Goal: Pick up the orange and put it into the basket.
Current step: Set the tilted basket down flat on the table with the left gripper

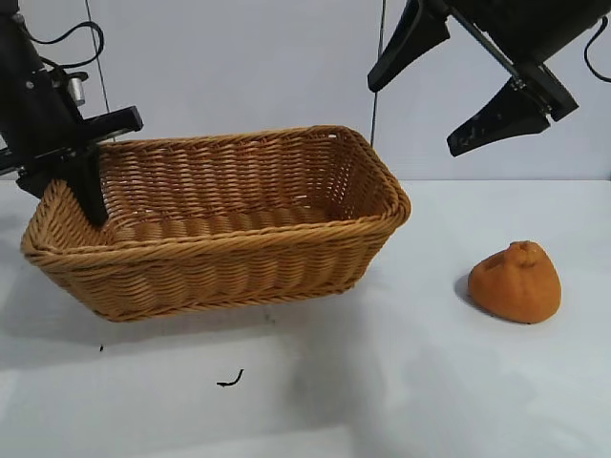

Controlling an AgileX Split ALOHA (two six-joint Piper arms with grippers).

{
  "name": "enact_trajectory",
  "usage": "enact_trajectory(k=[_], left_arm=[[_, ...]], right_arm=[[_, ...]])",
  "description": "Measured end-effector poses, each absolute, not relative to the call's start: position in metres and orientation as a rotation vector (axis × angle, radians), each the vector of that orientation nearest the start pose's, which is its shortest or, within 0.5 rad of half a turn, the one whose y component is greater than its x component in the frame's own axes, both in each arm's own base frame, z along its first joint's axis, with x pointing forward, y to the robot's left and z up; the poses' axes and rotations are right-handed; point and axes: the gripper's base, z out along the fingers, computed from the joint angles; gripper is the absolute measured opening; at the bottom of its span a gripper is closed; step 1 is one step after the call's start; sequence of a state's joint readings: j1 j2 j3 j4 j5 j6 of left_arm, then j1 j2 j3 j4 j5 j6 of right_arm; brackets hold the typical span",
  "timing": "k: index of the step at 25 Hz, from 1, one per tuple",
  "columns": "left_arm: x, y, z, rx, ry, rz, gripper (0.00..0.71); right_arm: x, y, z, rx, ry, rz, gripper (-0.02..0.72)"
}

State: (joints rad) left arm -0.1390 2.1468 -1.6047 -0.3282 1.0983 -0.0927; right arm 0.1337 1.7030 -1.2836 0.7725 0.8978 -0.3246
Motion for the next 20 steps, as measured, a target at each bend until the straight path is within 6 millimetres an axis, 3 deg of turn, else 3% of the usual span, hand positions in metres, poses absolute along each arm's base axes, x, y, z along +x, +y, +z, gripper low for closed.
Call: enact_trajectory(k=[6,15,20], left_arm=[[0.420,-0.102,0.143,-0.064,3.158,-0.459,0.105],[0.427,-0.103,0.124,-0.045,3.153,-0.449,0.105],[0.428,-0.103,0.123,-0.044,3.145,-0.449,0.105]], right_arm=[[0.347,0.097,0.270,-0.085,2.615,0.881,0.696],[0.347,0.097,0.270,-0.086,2.616,0.881,0.696],[0.347,0.097,0.270,-0.086,2.616,0.881,0.696]])
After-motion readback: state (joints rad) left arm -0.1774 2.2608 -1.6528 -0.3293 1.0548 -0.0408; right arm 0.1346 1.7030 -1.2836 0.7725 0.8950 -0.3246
